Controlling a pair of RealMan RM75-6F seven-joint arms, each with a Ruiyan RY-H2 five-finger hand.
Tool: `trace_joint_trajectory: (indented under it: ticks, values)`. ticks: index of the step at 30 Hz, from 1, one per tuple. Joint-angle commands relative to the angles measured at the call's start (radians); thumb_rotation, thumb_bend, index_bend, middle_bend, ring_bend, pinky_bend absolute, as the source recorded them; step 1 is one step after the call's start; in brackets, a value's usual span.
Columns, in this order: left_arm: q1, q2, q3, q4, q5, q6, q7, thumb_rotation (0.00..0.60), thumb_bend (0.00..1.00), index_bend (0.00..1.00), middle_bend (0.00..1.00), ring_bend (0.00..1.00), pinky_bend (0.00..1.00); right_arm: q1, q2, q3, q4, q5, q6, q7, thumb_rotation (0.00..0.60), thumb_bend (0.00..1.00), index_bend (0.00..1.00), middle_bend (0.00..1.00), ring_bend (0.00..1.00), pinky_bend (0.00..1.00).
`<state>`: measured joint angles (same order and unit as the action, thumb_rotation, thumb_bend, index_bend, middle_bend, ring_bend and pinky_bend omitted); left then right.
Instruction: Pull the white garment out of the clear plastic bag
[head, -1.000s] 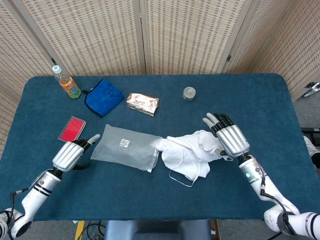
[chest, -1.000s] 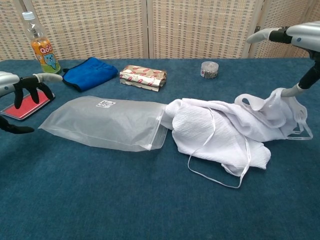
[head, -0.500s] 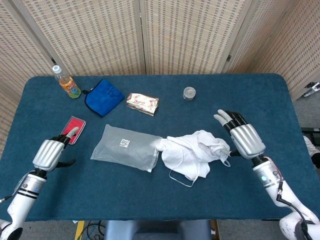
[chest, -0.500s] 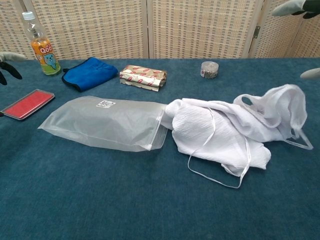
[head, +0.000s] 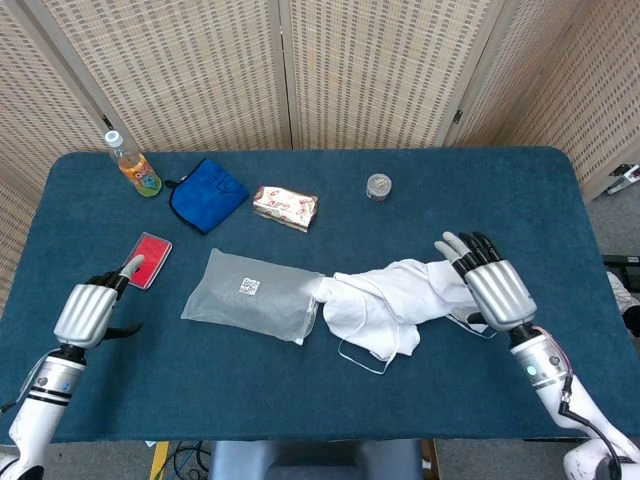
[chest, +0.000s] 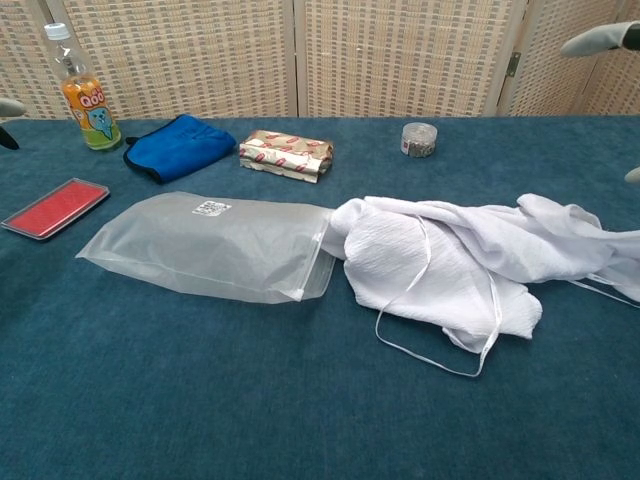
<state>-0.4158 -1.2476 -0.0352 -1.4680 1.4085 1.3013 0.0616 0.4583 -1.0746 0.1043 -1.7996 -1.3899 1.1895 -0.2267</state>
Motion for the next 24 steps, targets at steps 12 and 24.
trace_joint_trajectory:
  ticks: [12,24]
  values:
    - [0.124,0.057,0.019,-0.202,-0.05,0.097,0.144,0.6,0.15,0.0,0.21,0.29,0.35,-0.22,-0.088,-0.095,0.119,-0.127,0.29,0.033,0.6,0.25,0.16,0.22,0.11,0.15]
    - [0.251,0.001,0.051,-0.194,0.048,0.278,0.157,0.6,0.15,0.04,0.21,0.29,0.34,-0.303,-0.057,-0.113,0.123,-0.12,0.33,0.111,0.6,0.25,0.16,0.23,0.11,0.15]
